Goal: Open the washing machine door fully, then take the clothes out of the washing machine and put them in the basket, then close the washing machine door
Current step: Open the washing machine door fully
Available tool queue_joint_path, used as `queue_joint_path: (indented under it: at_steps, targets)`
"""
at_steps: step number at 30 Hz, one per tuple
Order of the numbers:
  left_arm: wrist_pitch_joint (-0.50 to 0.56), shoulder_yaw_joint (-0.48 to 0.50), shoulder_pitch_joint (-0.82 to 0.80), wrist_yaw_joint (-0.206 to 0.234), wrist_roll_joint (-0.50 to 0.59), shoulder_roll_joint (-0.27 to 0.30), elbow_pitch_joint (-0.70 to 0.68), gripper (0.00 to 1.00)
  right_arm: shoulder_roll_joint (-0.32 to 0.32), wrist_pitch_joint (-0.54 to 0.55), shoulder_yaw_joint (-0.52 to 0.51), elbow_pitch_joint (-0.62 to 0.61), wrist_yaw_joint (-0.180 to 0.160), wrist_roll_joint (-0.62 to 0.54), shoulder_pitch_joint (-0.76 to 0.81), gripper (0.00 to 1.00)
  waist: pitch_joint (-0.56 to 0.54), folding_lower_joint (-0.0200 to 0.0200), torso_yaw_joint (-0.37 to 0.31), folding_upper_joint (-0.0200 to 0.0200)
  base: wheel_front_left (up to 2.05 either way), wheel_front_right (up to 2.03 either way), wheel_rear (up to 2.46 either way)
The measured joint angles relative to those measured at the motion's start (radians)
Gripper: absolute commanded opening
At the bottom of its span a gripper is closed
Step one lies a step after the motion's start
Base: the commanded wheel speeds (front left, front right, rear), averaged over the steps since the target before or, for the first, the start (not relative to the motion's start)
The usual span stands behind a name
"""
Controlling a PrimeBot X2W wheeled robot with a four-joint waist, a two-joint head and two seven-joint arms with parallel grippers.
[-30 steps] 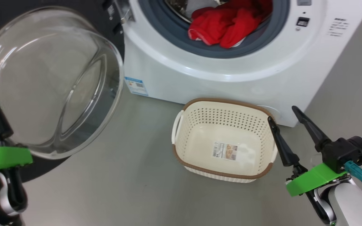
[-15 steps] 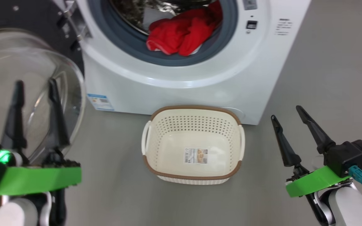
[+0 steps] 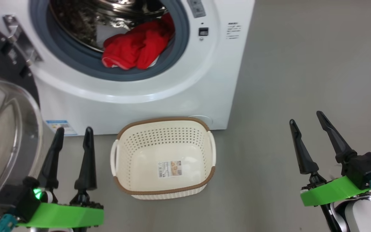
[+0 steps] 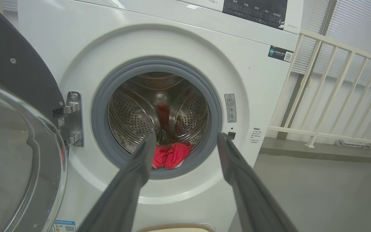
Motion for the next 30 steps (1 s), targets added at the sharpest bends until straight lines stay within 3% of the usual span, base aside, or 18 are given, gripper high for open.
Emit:
queue_joint_path:
  at_steps: [13,23,30]
  targets:
    - [-0.033,0.014,0.11,-0.008,0.04,0.028,0.115,1.0,0.008,0.0,-0.032,-0.032,0.0,0.011,0.072,1.0,-0.03,0.0,-0.113,0.0,0.0,0.0,0.0]
    - [-0.036,0.053,0.19,-0.06,0.036,0.007,0.207,1.0,0.007,0.0,-0.045,-0.03,0.0,0.028,0.151,1.0,-0.093,0.0,-0.126,0.0,0.0,0.0,0.0]
    - [-0.036,0.098,0.209,-0.066,0.044,-0.033,0.223,1.0,0.007,0.0,-0.045,-0.027,0.0,0.037,0.16,1.0,-0.123,0.0,-0.128,0.0,0.0,0.0,0.0]
